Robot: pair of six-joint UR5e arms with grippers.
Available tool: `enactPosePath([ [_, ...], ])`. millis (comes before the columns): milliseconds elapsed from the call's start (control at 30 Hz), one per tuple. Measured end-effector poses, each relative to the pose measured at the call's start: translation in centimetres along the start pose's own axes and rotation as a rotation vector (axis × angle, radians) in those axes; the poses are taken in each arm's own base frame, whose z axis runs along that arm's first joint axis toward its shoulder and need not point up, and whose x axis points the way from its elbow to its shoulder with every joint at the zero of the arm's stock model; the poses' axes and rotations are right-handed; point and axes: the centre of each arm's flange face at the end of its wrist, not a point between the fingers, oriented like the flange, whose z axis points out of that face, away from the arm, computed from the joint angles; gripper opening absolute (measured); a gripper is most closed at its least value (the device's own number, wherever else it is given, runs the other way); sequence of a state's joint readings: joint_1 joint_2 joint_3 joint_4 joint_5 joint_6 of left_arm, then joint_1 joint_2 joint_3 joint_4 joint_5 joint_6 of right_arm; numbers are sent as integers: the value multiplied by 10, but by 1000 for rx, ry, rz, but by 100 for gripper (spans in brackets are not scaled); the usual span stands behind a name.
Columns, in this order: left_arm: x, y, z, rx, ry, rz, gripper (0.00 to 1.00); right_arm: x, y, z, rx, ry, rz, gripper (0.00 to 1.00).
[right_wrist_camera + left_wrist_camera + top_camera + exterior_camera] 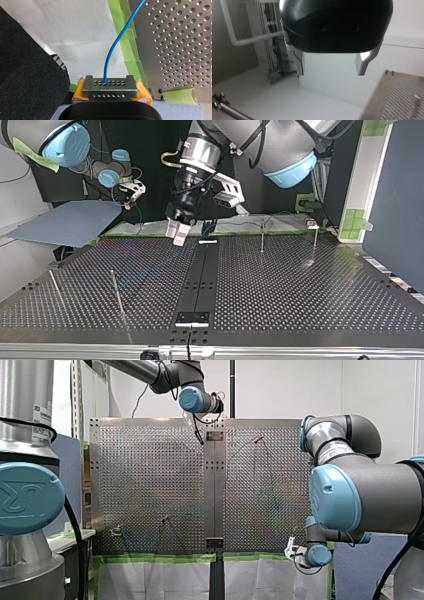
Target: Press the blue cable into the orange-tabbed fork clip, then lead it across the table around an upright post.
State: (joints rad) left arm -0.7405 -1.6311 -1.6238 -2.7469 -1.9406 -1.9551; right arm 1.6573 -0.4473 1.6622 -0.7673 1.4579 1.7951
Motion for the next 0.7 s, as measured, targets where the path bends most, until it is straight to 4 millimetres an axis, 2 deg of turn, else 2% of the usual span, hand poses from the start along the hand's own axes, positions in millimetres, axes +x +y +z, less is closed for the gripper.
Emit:
enactPosePath([
  [300,70,35,-7,-55,54,9,100,0,-1,0,2,1,-2,0],
  [700,105,60,-33,-59,60,15,100,0,-2,0,2,-3,-10,0],
])
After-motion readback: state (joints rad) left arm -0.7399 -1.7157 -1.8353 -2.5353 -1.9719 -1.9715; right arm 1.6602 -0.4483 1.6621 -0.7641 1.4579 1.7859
